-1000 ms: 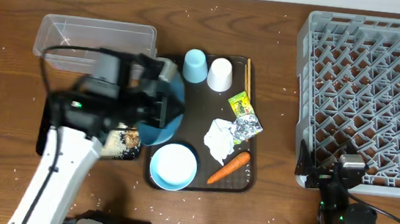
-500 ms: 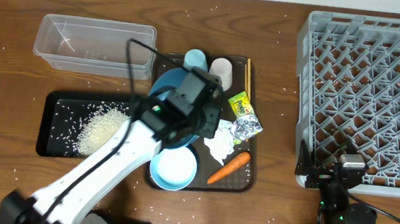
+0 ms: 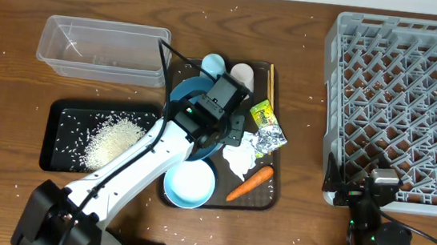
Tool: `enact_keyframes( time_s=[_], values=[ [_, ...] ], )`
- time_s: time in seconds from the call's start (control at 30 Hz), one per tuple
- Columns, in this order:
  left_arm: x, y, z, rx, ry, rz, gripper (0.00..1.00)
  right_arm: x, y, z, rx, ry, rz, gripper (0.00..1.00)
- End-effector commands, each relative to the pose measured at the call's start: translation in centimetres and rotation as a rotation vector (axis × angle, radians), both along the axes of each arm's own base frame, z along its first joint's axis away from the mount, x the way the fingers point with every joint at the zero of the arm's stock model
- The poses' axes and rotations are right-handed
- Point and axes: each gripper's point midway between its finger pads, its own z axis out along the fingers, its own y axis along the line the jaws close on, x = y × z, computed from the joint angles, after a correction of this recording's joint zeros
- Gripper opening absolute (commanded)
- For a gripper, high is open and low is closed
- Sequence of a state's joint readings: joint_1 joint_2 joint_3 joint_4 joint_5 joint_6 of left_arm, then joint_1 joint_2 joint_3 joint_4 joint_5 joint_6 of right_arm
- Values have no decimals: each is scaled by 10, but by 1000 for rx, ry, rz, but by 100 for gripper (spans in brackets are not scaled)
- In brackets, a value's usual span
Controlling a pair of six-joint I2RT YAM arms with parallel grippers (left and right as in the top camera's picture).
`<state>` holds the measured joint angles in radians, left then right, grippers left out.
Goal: Sort waste into correct bins and load items into the dishwasher rack
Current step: 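Return the blue plate to the brown tray and release it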
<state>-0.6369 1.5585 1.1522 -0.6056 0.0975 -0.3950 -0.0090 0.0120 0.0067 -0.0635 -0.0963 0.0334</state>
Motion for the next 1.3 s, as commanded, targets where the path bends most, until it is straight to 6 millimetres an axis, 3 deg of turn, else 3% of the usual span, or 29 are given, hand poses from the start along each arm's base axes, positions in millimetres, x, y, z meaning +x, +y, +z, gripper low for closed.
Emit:
enact_keyframes(
  time_s=[0.0, 0.33, 0.7, 0.77, 0.83, 0.93, 1.1, 1.27],
  values=[
    [3, 0, 5, 5, -10, 19, 24, 0, -3, 0, 2, 0, -15, 99],
    [-6, -8, 10, -50, 24, -14, 24, 0, -3, 0, 2, 0, -15, 99],
    [-30, 5, 49, -90, 0, -25, 26, 0, -3, 0, 2, 0, -15, 99],
    [-36, 10, 55, -90, 0, -25, 39, 0, -3, 0, 2, 0, -15, 99],
    [-41, 14, 57, -84, 7, -24, 61, 0, -3, 0, 2, 0, -15, 99],
    [-47, 19, 53, -62, 31, -21, 76, 0, -3, 0, 2, 0, -15, 99],
    [-52, 29, 47, -27, 70, 5, 93, 0, -3, 0, 2, 0, -15, 99],
    [-43, 69, 43, 25, 104, 207, 100, 0, -3, 0, 2, 0, -15, 99]
  ],
)
